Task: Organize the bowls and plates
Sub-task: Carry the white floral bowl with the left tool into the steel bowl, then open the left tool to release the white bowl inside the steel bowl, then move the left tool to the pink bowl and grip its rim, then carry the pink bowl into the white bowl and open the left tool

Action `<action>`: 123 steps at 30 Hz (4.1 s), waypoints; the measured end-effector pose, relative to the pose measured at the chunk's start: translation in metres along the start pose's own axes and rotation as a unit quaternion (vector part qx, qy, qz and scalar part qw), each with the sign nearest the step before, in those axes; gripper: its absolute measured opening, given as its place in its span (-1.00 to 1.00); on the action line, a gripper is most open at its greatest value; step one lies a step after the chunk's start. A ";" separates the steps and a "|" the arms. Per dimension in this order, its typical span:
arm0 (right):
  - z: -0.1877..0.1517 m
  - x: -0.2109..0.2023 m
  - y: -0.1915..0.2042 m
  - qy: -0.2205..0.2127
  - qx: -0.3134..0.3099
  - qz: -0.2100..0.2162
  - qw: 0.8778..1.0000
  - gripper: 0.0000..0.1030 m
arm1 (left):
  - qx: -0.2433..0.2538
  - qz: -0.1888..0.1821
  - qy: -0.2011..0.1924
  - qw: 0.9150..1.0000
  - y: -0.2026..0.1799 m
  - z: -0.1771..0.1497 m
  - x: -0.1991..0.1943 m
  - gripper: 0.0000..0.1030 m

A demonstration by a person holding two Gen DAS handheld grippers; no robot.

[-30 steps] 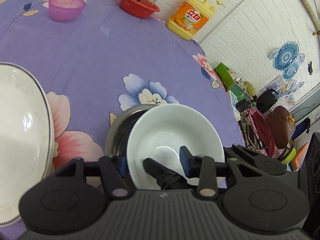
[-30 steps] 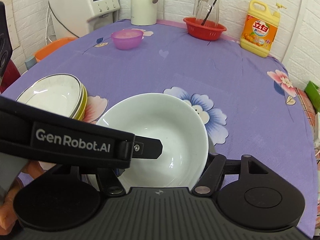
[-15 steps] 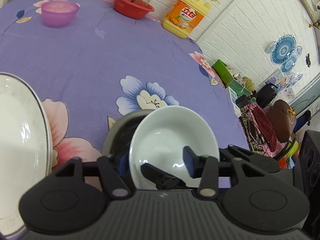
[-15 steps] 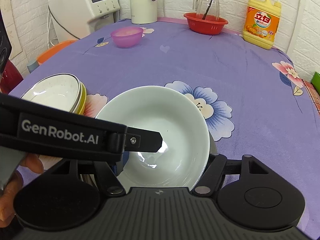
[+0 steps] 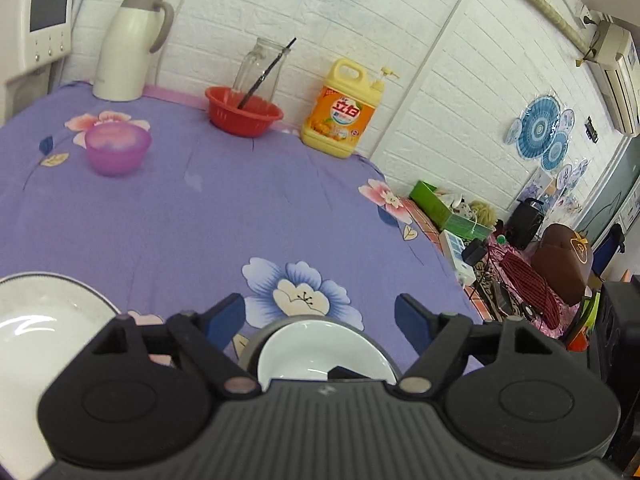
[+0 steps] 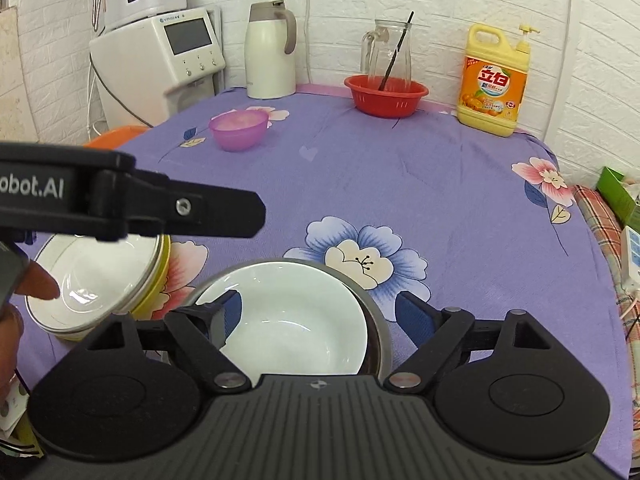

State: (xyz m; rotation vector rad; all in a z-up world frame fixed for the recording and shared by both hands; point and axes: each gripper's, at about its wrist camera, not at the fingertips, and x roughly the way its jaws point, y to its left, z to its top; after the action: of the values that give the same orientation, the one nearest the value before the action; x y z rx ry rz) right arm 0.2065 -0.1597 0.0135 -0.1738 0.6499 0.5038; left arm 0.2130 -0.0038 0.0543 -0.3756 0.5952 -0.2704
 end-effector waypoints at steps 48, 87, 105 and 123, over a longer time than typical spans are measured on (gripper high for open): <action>0.178 0.168 0.053 0.028 0.015 0.040 0.999 1.00 | -0.035 0.181 -0.053 0.981 0.251 0.164 0.020 0.50; 0.192 0.309 0.072 0.094 -0.037 0.075 0.992 0.83 | -0.040 0.187 0.061 0.980 0.267 0.157 0.168 -0.63; 0.158 0.139 0.058 0.078 -0.031 0.050 0.995 0.84 | -0.034 0.051 0.048 0.997 0.113 0.113 0.069 -0.67; 0.031 0.018 0.014 0.134 -0.005 -0.027 0.991 0.88 | 0.004 -0.045 0.153 0.987 0.003 -0.007 0.040 -0.62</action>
State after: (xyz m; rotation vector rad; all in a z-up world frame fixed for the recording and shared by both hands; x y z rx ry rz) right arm 0.2286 -0.1307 0.0267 -0.2705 0.9025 0.4356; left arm 0.2412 -0.0166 0.0282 -0.3561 0.8787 -0.4219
